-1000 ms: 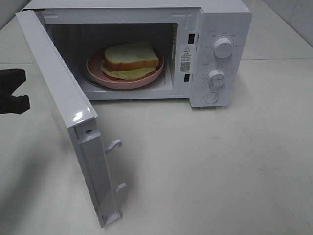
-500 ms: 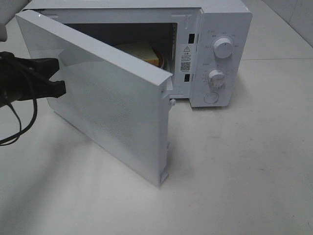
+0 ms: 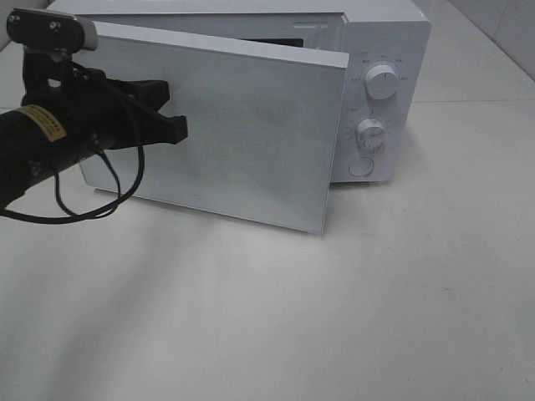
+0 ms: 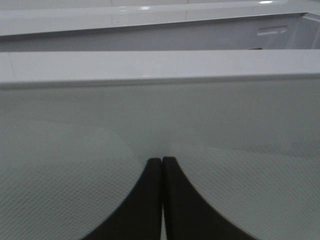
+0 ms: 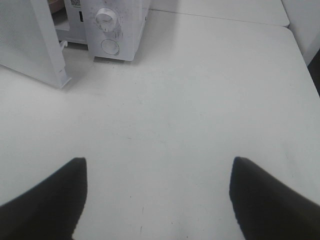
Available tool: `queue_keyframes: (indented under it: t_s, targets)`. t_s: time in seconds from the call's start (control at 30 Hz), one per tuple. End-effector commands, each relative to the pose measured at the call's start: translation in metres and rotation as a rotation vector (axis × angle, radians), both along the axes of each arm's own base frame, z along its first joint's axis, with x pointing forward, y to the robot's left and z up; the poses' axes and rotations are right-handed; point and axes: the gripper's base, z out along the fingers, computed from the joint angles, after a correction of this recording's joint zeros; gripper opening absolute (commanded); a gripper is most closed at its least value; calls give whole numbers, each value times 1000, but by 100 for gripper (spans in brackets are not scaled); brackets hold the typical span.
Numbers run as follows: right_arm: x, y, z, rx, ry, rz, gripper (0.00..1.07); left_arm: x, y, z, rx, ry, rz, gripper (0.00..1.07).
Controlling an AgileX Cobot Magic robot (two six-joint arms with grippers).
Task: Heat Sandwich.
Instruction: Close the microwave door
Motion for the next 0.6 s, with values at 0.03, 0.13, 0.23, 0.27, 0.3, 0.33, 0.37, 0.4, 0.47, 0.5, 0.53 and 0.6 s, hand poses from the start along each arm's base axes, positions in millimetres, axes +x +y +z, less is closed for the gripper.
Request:
queue_keyframes:
  t_s: [0.03, 0.13, 0.23, 0.27, 0.3, 0.33, 0.37, 0.4, 0.47, 0.5, 0.53, 0.6]
  targets:
    - [-3, 0, -1, 8, -28, -10, 76, 5, -16, 5, -30, -24, -13, 0]
    - [-3, 0, -1, 8, -28, -10, 76, 9, -29, 4, -35, -31, -28, 0]
    - [-3, 0, -1, 8, -28, -10, 76, 13, -40, 4, -24, -45, -43, 0]
    - [-3, 0, -1, 8, -28, -10, 76, 15, -49, 5, -15, -59, -60, 0]
    - [-3, 0, -1, 8, -28, -10, 76, 15, -49, 5, -15, -59, -60, 0]
    - [-3, 0, -1, 8, -28, -10, 76, 16, -53, 5, -14, -63, -67, 0]
    - [-3, 0, -1, 8, -28, -10, 76, 18, -57, 5, -10, -68, -73, 0]
    - [-3, 0, -1, 8, -28, -10, 76, 21, -64, 5, -10, -65, -82, 0]
    - [-3, 0, -1, 8, -28, -10, 76, 24, -67, 4, -8, -59, -85, 0]
    - [-3, 0, -1, 8, -28, -10, 76, 25, -70, 3, -6, -55, -88, 0]
    - [-3, 0, -1, 8, -28, -10, 76, 29, -75, 2, -2, -46, -93, 0]
    - [-3, 0, -1, 8, -28, -10, 76, 31, -78, 2, -3, -43, -95, 0]
